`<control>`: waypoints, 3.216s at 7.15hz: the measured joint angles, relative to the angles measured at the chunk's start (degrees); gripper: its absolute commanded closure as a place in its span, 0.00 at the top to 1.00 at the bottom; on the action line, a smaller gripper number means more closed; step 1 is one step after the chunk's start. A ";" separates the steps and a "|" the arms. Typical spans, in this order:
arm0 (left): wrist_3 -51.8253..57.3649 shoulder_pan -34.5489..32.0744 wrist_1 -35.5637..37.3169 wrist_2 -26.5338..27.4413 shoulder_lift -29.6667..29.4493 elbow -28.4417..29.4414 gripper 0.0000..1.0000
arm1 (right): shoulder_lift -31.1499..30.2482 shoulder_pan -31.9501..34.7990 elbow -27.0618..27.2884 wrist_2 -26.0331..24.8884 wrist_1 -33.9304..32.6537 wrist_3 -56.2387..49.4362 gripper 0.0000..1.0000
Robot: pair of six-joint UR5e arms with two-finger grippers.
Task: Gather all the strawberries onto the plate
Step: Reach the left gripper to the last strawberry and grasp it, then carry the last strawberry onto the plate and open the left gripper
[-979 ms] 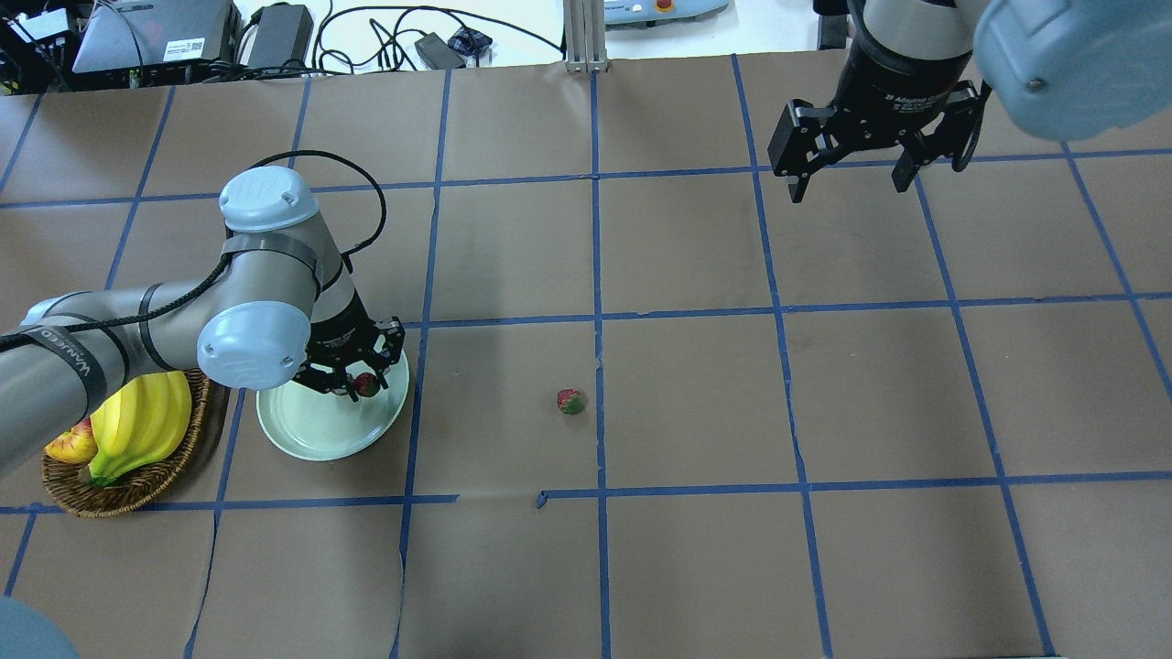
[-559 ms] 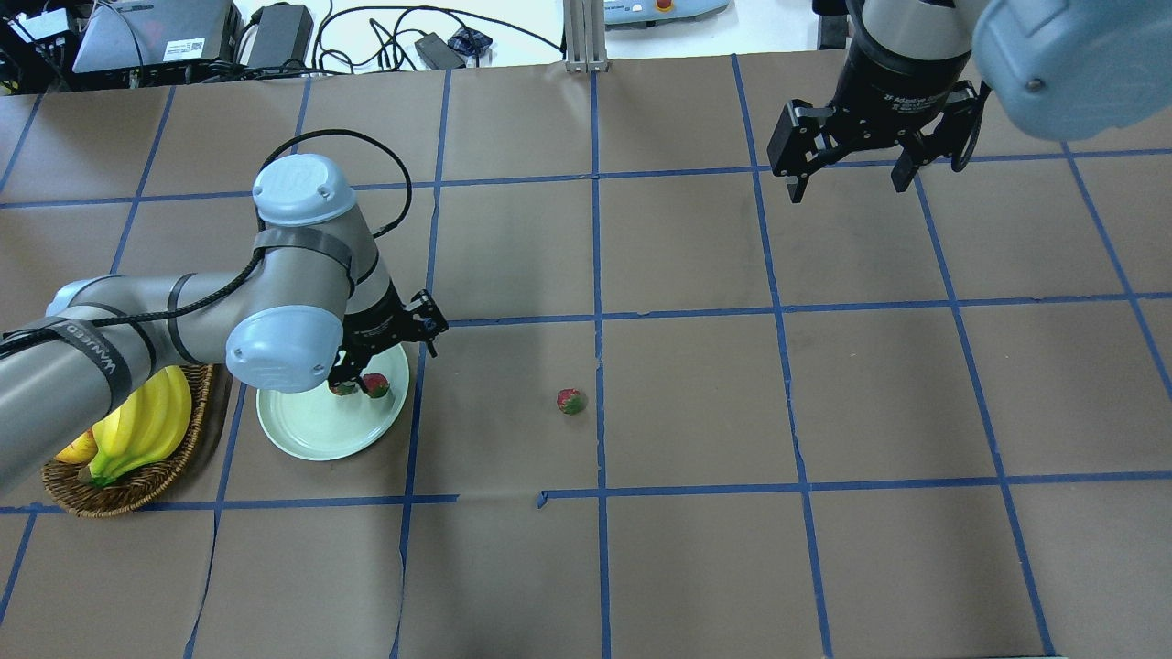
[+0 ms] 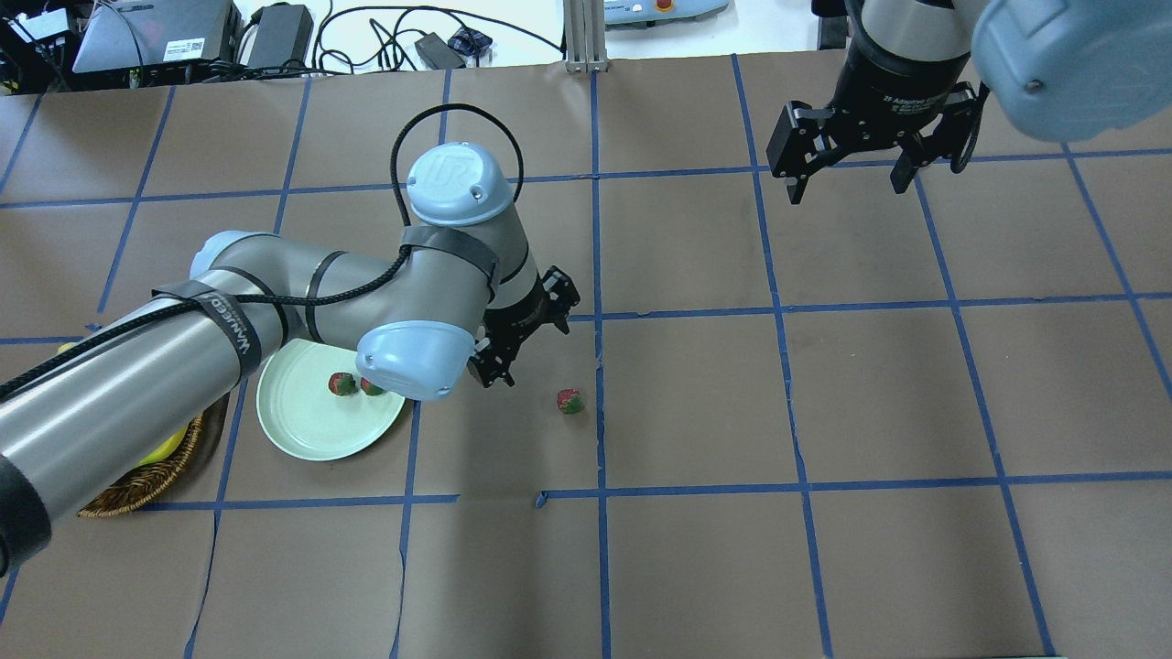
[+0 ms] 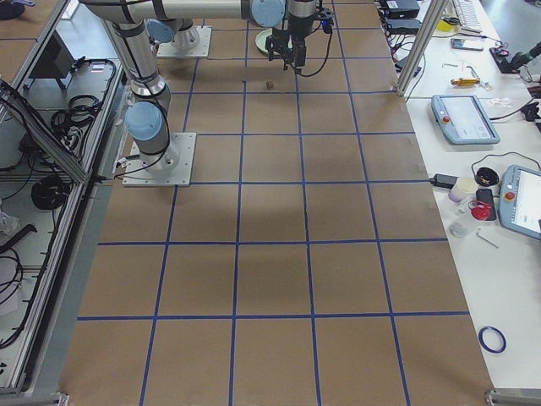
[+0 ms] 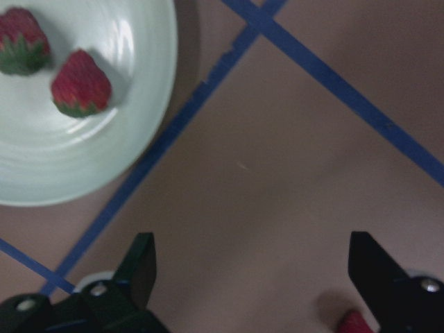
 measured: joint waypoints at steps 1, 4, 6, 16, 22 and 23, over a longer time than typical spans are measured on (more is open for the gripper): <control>2.28 -1.98 0.77 -0.12 -2.02 0.02 0.96 | 0.01 0.01 0.01 -0.04 0.01 0.01 1.00; 6.81 -4.67 1.21 1.52 -5.29 -1.86 0.72 | -0.01 0.01 -0.02 -0.07 0.01 0.01 1.00; 7.50 -5.12 3.19 2.82 -5.20 -3.06 0.67 | -0.02 0.01 0.00 -0.07 0.01 0.01 1.00; 13.14 -3.02 4.20 4.92 -2.48 -2.62 0.00 | -0.02 0.01 0.01 -0.08 0.01 0.01 1.00; 42.45 22.00 -10.39 14.44 3.94 -4.09 0.00 | 0.07 0.02 0.01 -0.23 0.01 -0.01 1.00; 47.19 25.96 -10.30 14.53 3.93 -4.51 0.00 | 0.07 0.02 0.02 -0.24 0.01 0.00 1.00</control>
